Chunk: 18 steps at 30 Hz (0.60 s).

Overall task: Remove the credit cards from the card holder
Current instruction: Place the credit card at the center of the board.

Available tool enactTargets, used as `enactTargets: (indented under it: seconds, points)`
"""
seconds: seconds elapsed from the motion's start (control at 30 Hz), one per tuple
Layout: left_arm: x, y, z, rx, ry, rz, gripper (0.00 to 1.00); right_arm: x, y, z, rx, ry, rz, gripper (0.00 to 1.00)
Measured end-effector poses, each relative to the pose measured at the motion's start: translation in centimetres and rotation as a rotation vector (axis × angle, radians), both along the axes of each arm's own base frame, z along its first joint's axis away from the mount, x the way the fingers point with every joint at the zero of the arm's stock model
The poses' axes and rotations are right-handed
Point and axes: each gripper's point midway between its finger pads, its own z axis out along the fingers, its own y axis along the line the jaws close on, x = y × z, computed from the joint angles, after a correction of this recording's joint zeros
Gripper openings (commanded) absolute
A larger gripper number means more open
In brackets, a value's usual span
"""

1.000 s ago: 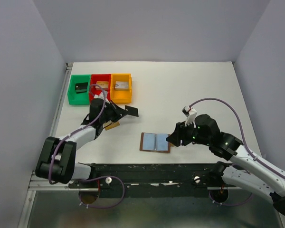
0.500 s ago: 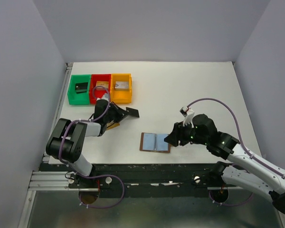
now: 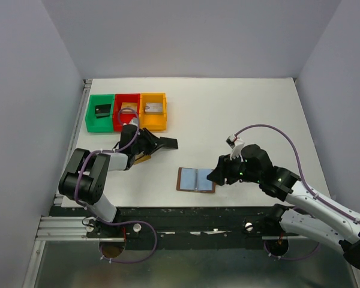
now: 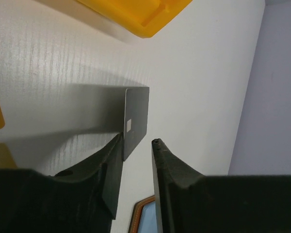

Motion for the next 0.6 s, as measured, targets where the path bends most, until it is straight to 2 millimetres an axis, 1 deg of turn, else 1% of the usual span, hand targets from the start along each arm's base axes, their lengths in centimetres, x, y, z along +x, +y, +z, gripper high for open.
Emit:
enactTargets:
  seconds: [0.17,0.2,0.27,0.3,0.33,0.43,0.53,0.6]
  points:
    - [-0.3,0.5,-0.3,0.035,0.027,0.006,0.60,0.0,-0.1,-0.2,-0.004,0.003,0.000,0.58]
    - [-0.4,0.6,-0.4,0.043,0.034,0.011,0.71,0.0,-0.1,-0.2,-0.004,0.003,0.000,0.58]
    - [-0.6,1.2,-0.4,0.070,0.045,0.026,0.86,-0.1,-0.1,-0.3,-0.005,0.004,0.000,0.58]
    - [-0.7,1.3,-0.2,0.074,0.046,0.031,0.96,-0.1,-0.1,-0.3,-0.007,0.006,0.000,0.58]
    - [-0.8,1.7,0.2,0.091,0.040,0.044,0.99,0.0,-0.1,-0.4,-0.009,0.007,-0.001,0.59]
    - [-1.0,2.5,2.0,0.120,0.005,0.079,0.99,0.1,-0.2,-0.7,-0.017,0.013,-0.014,0.59]
    - [-1.4,3.8,4.2,0.172,-0.044,0.119,0.99,0.3,-0.4,-1.3,-0.024,0.027,-0.043,0.61]
    - [-1.8,4.3,5.0,0.210,-0.059,0.132,0.99,0.5,-0.5,-1.9,-0.028,0.033,-0.058,0.61]
